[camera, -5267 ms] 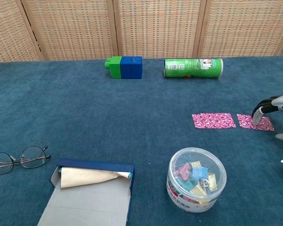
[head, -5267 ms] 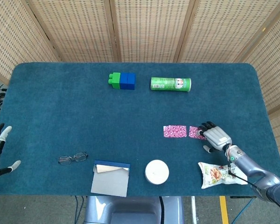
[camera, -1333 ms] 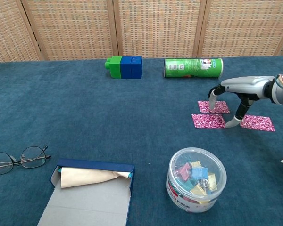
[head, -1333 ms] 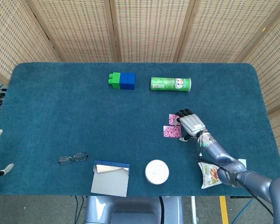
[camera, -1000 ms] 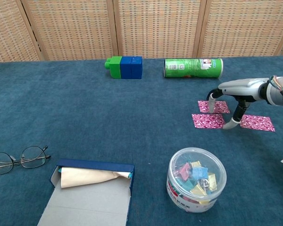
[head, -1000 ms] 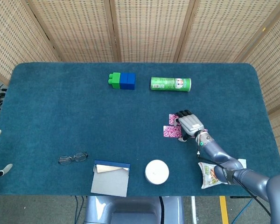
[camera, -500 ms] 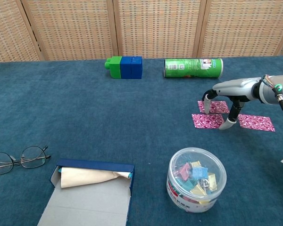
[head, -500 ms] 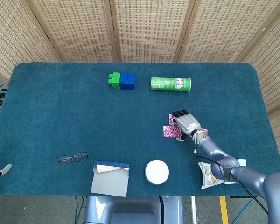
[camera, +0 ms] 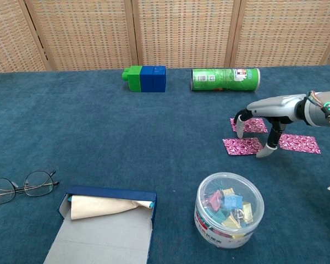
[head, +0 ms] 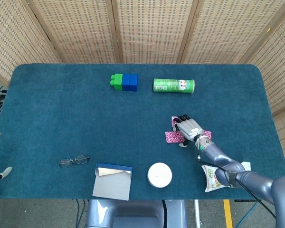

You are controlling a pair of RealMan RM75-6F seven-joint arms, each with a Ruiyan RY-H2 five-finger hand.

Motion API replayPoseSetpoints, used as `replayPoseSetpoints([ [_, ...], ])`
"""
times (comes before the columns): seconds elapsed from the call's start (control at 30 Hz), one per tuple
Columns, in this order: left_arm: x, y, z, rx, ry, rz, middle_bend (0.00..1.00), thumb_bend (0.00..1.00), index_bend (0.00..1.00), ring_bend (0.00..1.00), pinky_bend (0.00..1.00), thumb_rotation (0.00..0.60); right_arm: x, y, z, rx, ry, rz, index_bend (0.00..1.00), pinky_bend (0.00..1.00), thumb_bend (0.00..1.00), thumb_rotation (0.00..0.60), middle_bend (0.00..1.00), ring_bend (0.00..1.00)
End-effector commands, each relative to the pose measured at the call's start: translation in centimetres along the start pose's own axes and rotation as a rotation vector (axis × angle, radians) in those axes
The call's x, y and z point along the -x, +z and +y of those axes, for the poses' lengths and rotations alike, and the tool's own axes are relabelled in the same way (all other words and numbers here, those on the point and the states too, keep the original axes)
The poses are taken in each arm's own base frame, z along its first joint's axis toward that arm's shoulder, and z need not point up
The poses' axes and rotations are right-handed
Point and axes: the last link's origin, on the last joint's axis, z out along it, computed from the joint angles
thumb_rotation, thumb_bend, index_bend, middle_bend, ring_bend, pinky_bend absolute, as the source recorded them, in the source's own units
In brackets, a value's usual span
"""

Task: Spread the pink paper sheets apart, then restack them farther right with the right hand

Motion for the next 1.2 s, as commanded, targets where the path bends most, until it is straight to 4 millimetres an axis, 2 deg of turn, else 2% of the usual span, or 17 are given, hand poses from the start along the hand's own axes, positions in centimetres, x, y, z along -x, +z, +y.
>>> replayPoseSetpoints([
  [0.03, 0.0, 0.0, 0.1, 0.002, 0.001, 0.002, 0.0, 0.11, 0.02, 0.0, 0.0, 0.559, 0.0, -0.6, -0.2, -0.014, 0.0, 0.005, 0.32, 0.0, 0.24, 0.6, 0.1, 0.0],
  [0.37, -0.1, 0.0, 0.2, 0.008, 0.001, 0.003, 0.0, 0.11, 0.02, 0.0, 0.0, 0.56, -0.2, -0.6, 0.0, -0.01, 0.004, 0.026, 0.32, 0.0, 0.23, 0.6, 0.1, 0.0],
  [1.2, -0.1, -0.1, 0.0, 0.003, 0.001, 0.001, 0.0, 0.11, 0.02, 0.0, 0.0, 0.557, 1.1, -0.2, 0.4, 0.009, -0.015, 0.027, 0.32, 0.0, 0.24, 0.6, 0.1, 0.0],
])
